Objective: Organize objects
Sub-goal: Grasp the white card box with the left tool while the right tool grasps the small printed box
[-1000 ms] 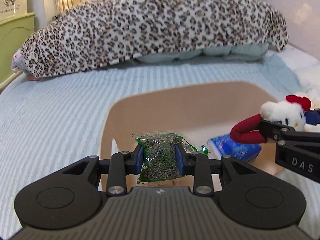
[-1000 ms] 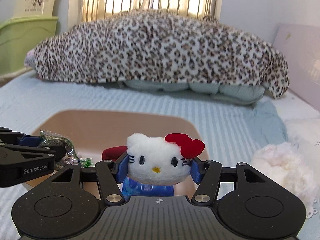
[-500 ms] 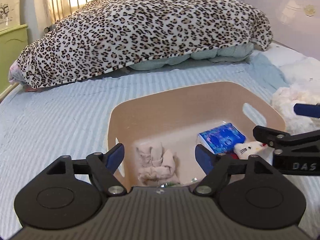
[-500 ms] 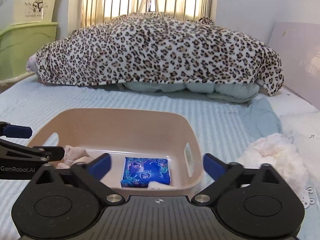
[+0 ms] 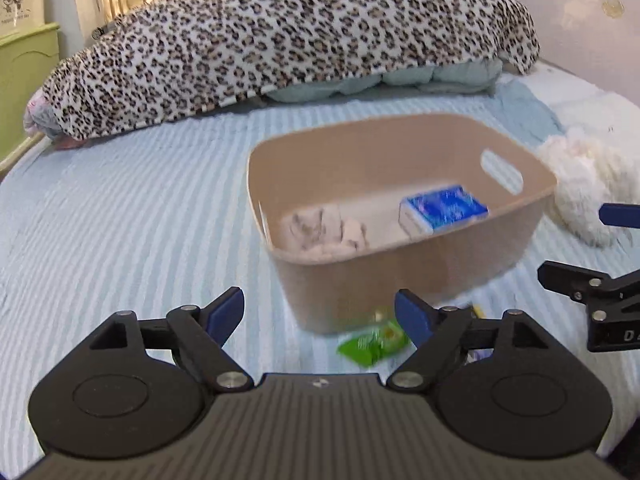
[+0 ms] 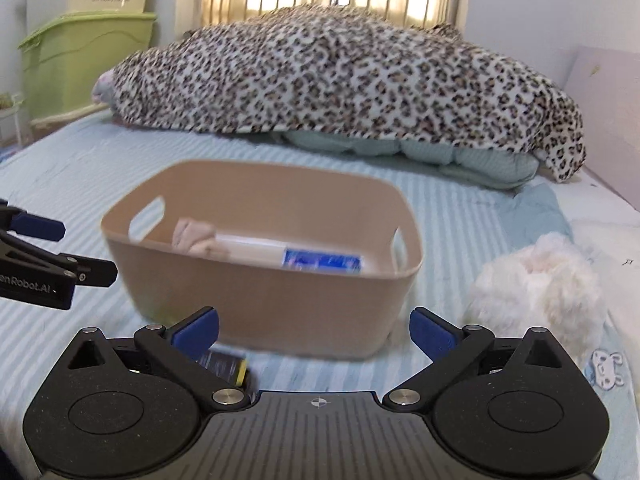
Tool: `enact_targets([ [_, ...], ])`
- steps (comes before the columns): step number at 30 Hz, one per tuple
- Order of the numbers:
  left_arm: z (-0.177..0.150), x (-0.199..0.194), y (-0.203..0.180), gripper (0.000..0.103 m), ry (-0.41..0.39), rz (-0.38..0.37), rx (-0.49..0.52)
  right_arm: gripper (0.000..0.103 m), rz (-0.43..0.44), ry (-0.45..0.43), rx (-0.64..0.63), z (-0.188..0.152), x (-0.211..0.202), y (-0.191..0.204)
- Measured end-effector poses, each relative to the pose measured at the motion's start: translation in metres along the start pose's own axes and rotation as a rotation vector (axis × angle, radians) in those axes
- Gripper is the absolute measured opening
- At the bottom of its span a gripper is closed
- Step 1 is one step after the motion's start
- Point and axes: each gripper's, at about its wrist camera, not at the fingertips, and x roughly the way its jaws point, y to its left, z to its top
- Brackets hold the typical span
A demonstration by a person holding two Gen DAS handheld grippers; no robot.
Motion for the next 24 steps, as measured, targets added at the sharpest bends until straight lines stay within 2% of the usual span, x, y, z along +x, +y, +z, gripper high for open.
enact_targets([
  [9, -0.039, 0.023, 0.003, 0.083, 0.1, -0.018, 0.048, 0.103, 0.01, 0.104, -0.037, -0.023, 0.025, 0.017],
  [15, -0.055, 0.04, 0.006, 0.083, 0.136, -0.053, 0.062, 0.103, 0.061, 0.196, -0.018, -0.042, 0.05, 0.022],
  [24, -0.067, 0.059, -0.001, 0.086, 0.193, -0.118, 0.068, 0.103, 0.088, 0.244, -0.023, -0.058, 0.071, 0.031],
])
